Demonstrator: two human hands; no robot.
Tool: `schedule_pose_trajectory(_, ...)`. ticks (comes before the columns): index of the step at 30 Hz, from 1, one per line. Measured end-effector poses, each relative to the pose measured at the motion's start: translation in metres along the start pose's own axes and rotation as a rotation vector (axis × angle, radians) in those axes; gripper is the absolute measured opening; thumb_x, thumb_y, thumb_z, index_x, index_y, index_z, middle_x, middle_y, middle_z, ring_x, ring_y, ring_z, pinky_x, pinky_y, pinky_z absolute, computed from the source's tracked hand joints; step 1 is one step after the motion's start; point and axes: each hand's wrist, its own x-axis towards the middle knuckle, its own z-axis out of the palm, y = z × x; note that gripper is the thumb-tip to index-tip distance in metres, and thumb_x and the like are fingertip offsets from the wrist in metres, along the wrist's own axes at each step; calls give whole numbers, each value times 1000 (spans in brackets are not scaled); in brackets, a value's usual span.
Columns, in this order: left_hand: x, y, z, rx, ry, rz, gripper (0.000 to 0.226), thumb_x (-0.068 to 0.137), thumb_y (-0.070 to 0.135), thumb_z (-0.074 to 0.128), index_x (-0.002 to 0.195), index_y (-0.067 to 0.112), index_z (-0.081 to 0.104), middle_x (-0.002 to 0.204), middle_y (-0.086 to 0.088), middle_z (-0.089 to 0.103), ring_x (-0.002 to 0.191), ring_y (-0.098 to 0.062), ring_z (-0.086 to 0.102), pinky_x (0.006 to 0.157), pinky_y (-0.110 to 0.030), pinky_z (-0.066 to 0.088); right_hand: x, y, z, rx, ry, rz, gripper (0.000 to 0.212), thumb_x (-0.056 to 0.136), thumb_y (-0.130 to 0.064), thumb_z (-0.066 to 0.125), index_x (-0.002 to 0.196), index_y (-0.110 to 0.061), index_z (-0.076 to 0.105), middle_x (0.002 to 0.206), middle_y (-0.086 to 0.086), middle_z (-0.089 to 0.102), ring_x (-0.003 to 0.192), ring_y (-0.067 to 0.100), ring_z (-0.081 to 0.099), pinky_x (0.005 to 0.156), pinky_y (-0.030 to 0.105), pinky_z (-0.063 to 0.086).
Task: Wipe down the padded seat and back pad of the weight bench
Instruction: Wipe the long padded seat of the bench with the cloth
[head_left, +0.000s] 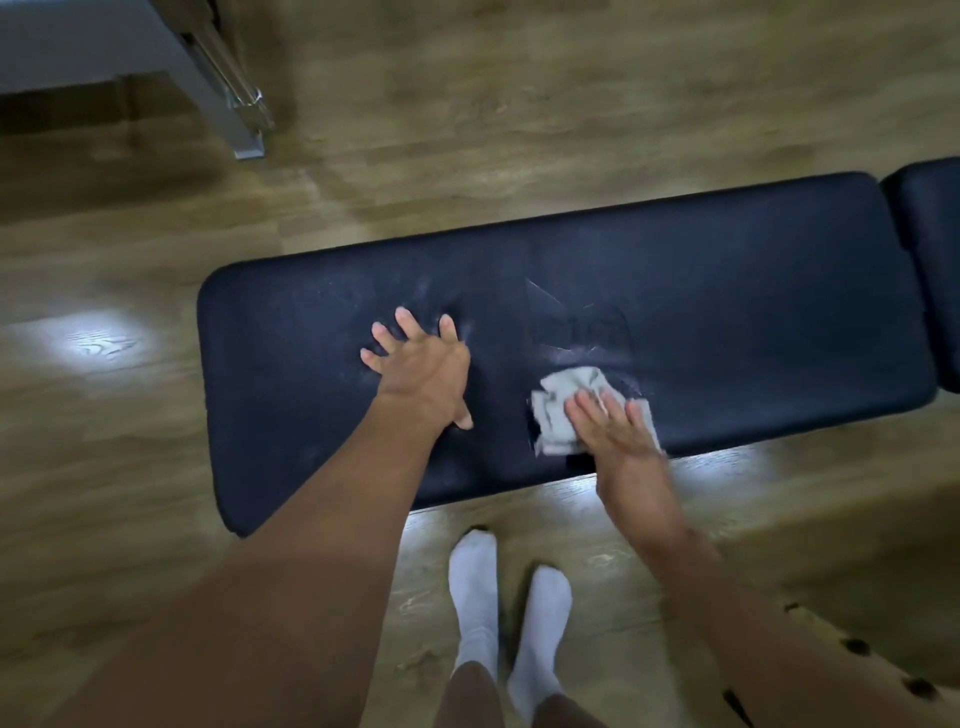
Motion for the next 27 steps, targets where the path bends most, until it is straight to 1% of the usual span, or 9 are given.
schedule_pose_trajectory(5,5,-1,1,7,-7,-14,131,61,38,88,151,13,-4,150,-37,-8,135,-61,0,107,-70,16,169,0,-41,-76,58,85,60,70,13,42,126,-9,45,135,7,47,124,31,41,105,43,27)
schedule_pose_trajectory(8,5,0,-1,-3,-19,-35,131,62,36,88,151,14,-5,151,-35,-12,137,-60,-3,108,-69,14,205,1,-49,-84,104,75,53,70,13,44,117,-11,45,131,5,46,122,27,41,104,40,30)
schedule_pose_trajectory(12,-1,5,-7,39,-39,-38,126,62,38,88,151,12,2,152,-35,-5,137,-59,2,108,-67,20,117,17,-29,-111,73,-16,59,80,11,38,137,-6,38,146,10,40,133,31,36,108,42,24)
schedule_pose_trajectory(15,2,20,-20,66,8,-21,103,66,40,85,145,8,27,152,-31,15,140,-52,14,106,-61,32,15,32,-15,-29,39,-13,70,74,22,39,140,-3,41,148,11,41,139,34,32,114,50,26)
schedule_pose_trajectory(16,4,27,-23,56,43,-7,100,67,40,84,145,9,28,153,-30,15,141,-49,14,105,-59,34,-10,36,-12,-17,19,-7,73,72,23,36,139,-4,43,147,10,42,139,32,31,114,50,26)
schedule_pose_trajectory(18,11,43,-24,12,77,43,112,69,38,84,151,14,12,156,-28,2,143,-47,8,105,-58,34,-29,42,-11,33,-36,11,72,73,20,26,137,-5,47,144,9,46,137,31,34,113,52,28)
schedule_pose_trajectory(20,17,58,-19,-10,59,66,123,67,33,85,152,18,-3,154,-31,-10,142,-51,-1,105,-59,32,1,42,-20,38,-50,16,69,75,16,28,139,-6,44,146,8,44,139,31,35,114,51,27)
schedule_pose_trajectory(24,29,70,-13,-9,35,1,131,60,25,90,152,15,-4,150,-37,-12,138,-58,-3,105,-66,28,132,49,-43,-86,-1,10,63,81,9,30,141,-10,34,150,6,34,138,29,29,116,42,15)
schedule_pose_trajectory(27,32,68,-16,-10,37,-4,133,59,27,90,151,15,-5,150,-37,-13,138,-57,-3,105,-66,29,199,51,-64,-94,51,12,51,73,14,37,117,-10,46,129,5,47,126,28,39,106,39,27)
